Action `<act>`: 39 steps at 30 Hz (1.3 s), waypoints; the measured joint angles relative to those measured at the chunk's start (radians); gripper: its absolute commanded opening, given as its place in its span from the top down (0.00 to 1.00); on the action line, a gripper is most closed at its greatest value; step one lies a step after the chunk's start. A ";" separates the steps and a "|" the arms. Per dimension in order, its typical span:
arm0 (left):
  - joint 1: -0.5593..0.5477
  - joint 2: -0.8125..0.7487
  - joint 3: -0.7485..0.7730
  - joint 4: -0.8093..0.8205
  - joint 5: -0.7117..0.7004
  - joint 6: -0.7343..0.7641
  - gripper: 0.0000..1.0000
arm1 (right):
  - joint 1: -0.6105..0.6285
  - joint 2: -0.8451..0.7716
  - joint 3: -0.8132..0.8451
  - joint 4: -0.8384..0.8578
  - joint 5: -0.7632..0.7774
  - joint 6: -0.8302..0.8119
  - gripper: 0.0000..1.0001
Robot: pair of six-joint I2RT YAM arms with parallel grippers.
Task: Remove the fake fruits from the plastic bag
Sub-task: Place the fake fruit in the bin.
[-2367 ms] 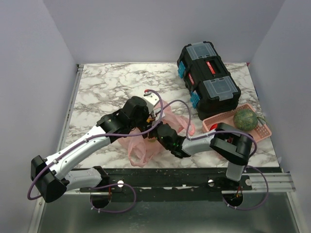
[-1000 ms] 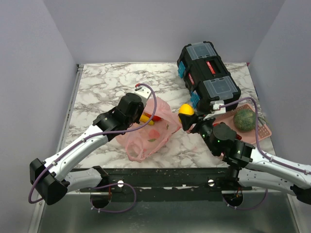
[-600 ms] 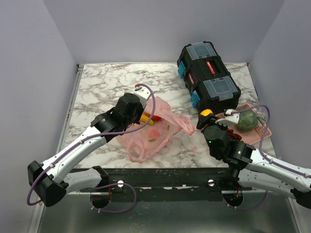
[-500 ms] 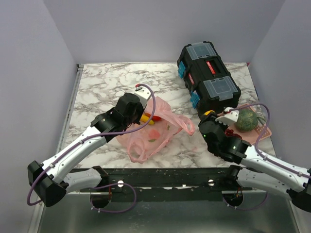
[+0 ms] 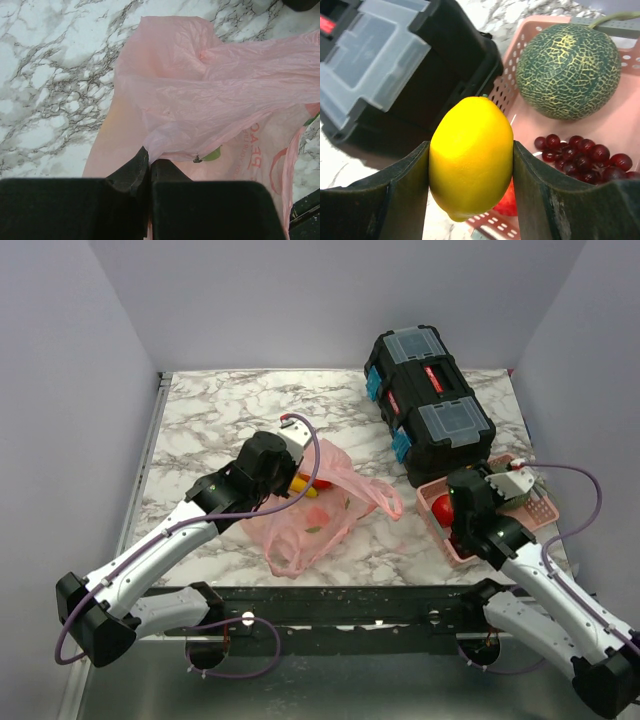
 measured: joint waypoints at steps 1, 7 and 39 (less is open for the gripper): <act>0.000 0.000 0.000 0.000 0.003 0.000 1.00 | -0.024 0.017 0.000 0.005 -0.005 -0.001 0.99; 0.000 -0.010 0.000 0.000 0.010 0.002 1.00 | -0.200 0.174 -0.001 0.072 -0.134 -0.019 0.99; 0.000 -0.016 0.000 0.000 0.013 0.003 1.00 | -0.414 0.265 -0.146 0.282 -0.444 -0.019 0.00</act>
